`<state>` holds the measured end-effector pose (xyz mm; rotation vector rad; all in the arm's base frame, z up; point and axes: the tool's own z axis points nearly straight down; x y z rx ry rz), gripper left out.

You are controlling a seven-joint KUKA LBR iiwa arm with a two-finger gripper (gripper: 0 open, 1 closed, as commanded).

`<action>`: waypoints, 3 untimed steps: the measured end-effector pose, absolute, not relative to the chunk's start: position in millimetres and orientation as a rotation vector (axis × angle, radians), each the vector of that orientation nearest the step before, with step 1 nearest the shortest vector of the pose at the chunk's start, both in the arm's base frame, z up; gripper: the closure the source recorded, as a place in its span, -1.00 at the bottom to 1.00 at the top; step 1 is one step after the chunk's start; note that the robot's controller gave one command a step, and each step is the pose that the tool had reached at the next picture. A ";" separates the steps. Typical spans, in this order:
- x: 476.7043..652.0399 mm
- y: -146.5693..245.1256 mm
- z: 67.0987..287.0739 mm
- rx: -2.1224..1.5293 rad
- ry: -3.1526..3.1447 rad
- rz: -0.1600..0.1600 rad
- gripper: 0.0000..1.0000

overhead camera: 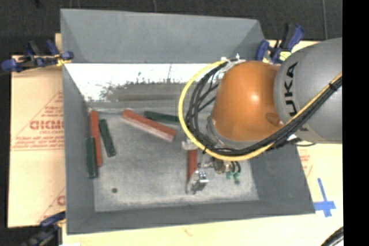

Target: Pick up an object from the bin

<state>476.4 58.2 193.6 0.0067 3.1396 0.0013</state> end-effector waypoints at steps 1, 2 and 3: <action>502.1 27.4 163.3 -0.115 3.131 0.002 -1.00; 512.2 -4.1 105.7 -0.239 3.126 -0.002 -1.00; 526.1 10.8 78.3 -0.624 3.084 -0.007 1.00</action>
Offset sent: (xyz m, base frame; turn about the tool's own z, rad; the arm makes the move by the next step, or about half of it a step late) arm 0.0353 -0.0664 -0.0978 -0.1656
